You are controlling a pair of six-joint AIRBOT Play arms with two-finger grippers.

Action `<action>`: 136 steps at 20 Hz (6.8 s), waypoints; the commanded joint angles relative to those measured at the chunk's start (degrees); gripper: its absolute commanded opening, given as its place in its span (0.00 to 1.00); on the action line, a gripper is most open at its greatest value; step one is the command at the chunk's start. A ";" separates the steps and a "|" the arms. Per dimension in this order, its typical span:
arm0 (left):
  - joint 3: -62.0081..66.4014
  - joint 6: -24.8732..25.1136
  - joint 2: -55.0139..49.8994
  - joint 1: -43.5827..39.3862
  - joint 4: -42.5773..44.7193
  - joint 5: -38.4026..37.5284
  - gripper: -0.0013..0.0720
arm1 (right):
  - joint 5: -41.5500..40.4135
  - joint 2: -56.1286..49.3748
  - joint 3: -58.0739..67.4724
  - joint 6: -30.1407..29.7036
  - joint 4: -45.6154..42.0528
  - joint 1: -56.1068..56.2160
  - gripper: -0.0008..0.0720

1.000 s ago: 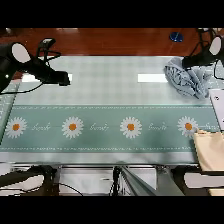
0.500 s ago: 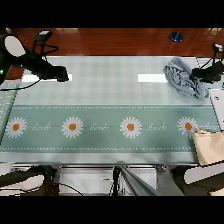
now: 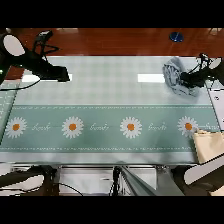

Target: Fold the shirts.

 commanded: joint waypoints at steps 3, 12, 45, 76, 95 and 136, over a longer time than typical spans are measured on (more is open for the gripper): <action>4.83 -0.07 1.09 0.00 -0.57 -3.89 0.87 | 0.52 14.88 0.07 -10.25 15.10 0.79 0.05; 13.70 -2.32 12.66 -0.02 -19.34 -6.23 0.87 | 5.33 46.77 0.04 -14.88 46.69 0.79 0.05; -23.28 -2.05 20.63 -19.69 1.44 4.13 0.88 | 18.51 38.86 -8.87 -3.06 -14.34 35.67 0.75; -27.36 18.53 2.03 -7.39 -20.06 3.54 0.04 | -4.81 38.12 -60.41 -19.76 33.35 29.51 0.56; 25.44 8.35 38.16 11.37 -18.99 2.75 0.04 | -1.62 77.05 -2.29 -7.58 25.55 -0.26 0.05; -15.61 18.62 1.16 8.98 -35.15 7.85 0.87 | -11.76 42.82 -38.01 -12.81 17.92 11.13 0.05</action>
